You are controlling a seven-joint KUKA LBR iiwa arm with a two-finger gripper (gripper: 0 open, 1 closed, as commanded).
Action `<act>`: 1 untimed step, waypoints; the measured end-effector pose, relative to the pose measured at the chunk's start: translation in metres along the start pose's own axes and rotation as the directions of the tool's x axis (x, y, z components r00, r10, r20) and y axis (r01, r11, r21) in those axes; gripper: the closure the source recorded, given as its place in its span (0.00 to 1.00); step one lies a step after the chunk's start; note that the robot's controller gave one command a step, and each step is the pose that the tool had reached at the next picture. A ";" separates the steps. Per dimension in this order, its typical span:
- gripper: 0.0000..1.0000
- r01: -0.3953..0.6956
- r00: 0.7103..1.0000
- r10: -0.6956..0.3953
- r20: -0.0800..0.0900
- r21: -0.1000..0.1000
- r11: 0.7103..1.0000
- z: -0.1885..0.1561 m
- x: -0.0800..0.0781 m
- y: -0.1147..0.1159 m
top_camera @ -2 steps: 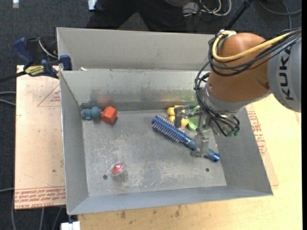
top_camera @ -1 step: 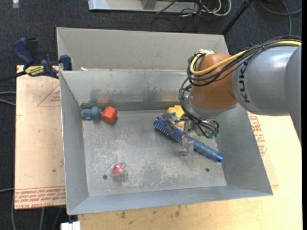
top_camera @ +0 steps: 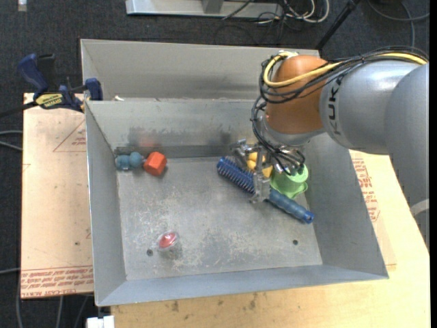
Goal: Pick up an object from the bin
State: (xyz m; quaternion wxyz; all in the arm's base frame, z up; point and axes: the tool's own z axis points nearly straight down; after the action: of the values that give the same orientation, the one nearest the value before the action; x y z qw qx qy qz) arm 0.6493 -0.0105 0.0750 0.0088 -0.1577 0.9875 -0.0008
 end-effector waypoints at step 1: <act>1.00 -0.001 1.000 0.001 -0.010 -0.006 1.000 0.000 0.002 0.002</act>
Offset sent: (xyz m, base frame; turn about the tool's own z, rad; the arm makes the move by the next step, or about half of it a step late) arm 0.0000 0.0000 0.0000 0.0000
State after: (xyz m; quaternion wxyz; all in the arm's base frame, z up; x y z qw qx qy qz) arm 0.6465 -0.0092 0.0751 0.0034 -0.1570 0.9876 0.0013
